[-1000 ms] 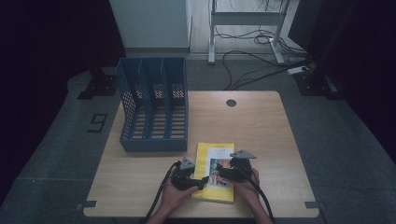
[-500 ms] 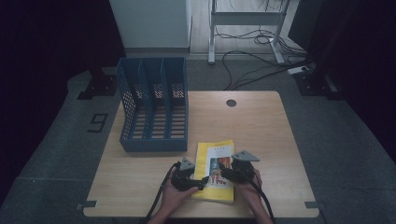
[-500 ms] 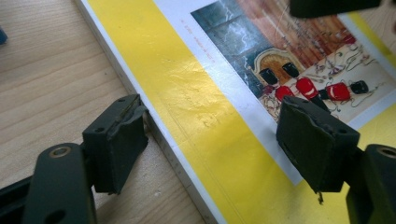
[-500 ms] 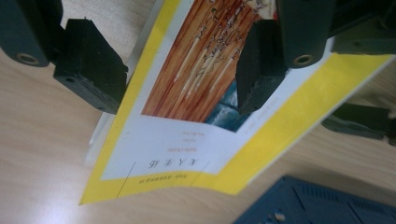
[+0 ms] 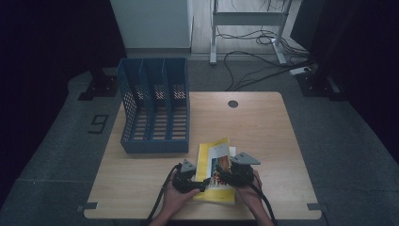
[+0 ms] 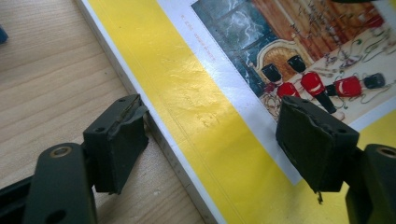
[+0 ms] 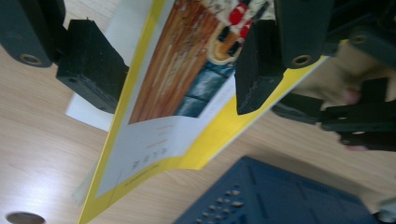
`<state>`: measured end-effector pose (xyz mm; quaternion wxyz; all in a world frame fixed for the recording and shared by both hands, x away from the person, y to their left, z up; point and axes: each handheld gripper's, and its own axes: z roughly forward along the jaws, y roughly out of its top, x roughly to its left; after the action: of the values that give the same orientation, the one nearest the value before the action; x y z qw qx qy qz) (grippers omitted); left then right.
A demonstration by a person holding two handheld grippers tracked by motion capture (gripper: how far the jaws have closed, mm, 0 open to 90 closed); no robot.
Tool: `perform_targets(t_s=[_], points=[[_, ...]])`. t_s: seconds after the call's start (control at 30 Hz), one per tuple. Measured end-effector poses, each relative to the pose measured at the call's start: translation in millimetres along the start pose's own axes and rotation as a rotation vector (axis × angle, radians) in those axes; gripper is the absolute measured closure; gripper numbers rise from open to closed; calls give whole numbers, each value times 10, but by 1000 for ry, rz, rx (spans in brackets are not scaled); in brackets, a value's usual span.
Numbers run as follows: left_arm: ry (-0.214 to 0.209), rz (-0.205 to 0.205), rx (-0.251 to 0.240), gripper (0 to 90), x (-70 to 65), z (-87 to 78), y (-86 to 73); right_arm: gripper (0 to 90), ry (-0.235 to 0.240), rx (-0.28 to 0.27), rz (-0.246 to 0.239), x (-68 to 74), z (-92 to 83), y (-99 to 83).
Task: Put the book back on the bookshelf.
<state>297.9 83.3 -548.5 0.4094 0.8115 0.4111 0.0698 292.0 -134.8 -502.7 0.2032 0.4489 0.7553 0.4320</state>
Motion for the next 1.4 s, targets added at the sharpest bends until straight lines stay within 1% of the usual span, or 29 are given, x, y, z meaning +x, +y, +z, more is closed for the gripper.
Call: perform_targets(t_s=[0.07,0.13,0.33,0.43,0.53,0.6,0.77,0.93,1.07,1.13,1.23,1.3,1.33,1.4], points=[[-1,0,-1,238,2,-1,-2,343,3,-5,-17,38,3,4],[-3,-1,-1,238,4,-2,-2,344,-5,-2,-28,48,12,-1],[0,1,-2,239,1,-3,-3,358,-12,-1,-18,-26,43,-29],[1,3,0,240,0,-3,-3,360,-2,3,8,-100,84,-62],[2,3,-2,240,-4,-2,-5,370,23,19,54,-201,137,-103],[2,4,-1,240,-4,-2,-5,370,21,32,70,-246,179,-135],[2,4,-1,240,-5,-2,-5,371,16,51,78,-281,263,-182],[2,4,-1,240,-5,-2,-5,377,28,56,93,-306,323,-198],[2,4,-2,240,-5,-2,-5,425,35,41,103,-321,327,-199],[2,4,-1,240,-4,-2,-5,482,43,24,108,-321,302,-187],[2,2,-2,240,-4,-2,-5,556,83,-13,132,-330,245,-156],[1,2,-2,240,-2,-3,-5,566,118,-25,149,-329,219,-138],[0,2,-2,240,-2,-3,-5,566,123,-25,146,-316,212,-131],[-2,2,-1,240,1,-6,-6,563,118,-27,120,-279,204,-121]])
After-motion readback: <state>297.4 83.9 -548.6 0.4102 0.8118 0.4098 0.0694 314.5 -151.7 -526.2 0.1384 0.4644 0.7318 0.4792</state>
